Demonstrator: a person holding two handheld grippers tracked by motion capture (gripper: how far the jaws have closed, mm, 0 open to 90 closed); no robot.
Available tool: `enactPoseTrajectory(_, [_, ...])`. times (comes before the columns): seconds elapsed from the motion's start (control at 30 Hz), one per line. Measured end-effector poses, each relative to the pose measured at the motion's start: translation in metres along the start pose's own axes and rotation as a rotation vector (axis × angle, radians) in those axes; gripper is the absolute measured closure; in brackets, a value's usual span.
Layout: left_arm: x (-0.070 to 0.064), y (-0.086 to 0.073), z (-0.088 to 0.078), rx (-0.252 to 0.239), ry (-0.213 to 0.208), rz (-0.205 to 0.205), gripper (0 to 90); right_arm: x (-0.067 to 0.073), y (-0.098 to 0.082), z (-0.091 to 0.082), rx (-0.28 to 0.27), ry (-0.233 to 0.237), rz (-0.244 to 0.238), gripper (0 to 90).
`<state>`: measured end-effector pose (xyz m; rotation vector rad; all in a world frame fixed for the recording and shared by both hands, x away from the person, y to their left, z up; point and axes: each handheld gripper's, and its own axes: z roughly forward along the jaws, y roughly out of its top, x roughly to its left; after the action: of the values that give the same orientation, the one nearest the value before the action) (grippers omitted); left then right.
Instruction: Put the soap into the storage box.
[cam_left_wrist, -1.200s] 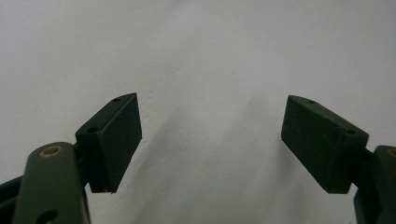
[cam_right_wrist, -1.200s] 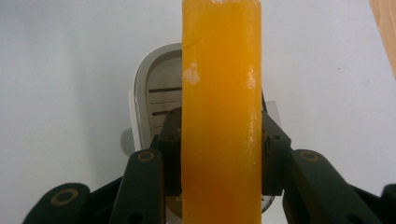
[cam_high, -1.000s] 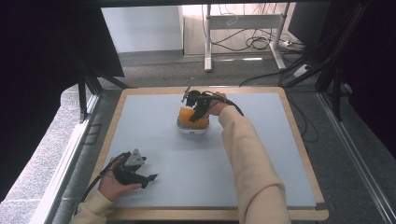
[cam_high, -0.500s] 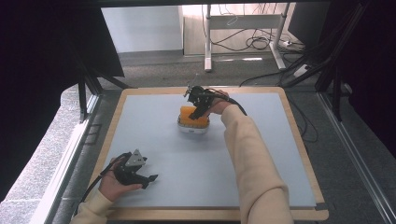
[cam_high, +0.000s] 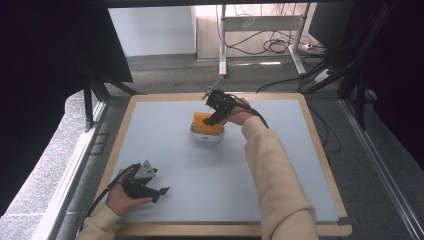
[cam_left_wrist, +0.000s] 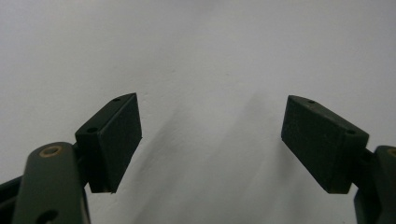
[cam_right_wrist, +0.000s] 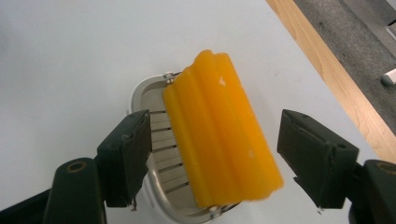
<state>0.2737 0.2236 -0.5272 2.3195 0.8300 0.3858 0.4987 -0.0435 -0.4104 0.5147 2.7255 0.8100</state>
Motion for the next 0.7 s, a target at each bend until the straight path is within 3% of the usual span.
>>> enactPoseTrajectory(0.1, [0.000,0.000,0.000,-0.001,0.001,0.002,20.2,0.002,-0.008,-0.008,-0.028,-0.008,0.027,26.0])
enactPoseTrajectory(0.2, [-0.001,0.000,0.001,0.005,0.001,0.004,20.2,0.008,-0.024,-0.018,-0.069,-0.030,0.092,25.1])
enactPoseTrajectory(0.43, [0.000,-0.001,0.002,0.011,0.007,0.006,20.2,0.018,-0.051,-0.031,-0.122,-0.049,0.141,24.8])
enactPoseTrajectory(0.47, [0.000,-0.001,0.003,0.012,0.008,0.001,20.2,0.022,-0.063,-0.037,-0.130,-0.064,0.181,24.8])
enactPoseTrajectory(0.57, [0.000,-0.001,0.003,0.013,0.008,0.000,20.2,0.025,-0.074,-0.042,-0.129,-0.086,0.214,24.8])
enactPoseTrajectory(0.6, [0.000,-0.001,0.003,0.013,0.010,-0.002,20.2,0.029,-0.087,-0.046,-0.132,-0.101,0.257,24.8])
enactPoseTrajectory(0.7, [-0.001,-0.001,0.003,0.013,0.010,0.000,20.2,0.033,-0.101,-0.051,-0.144,-0.108,0.288,24.8])
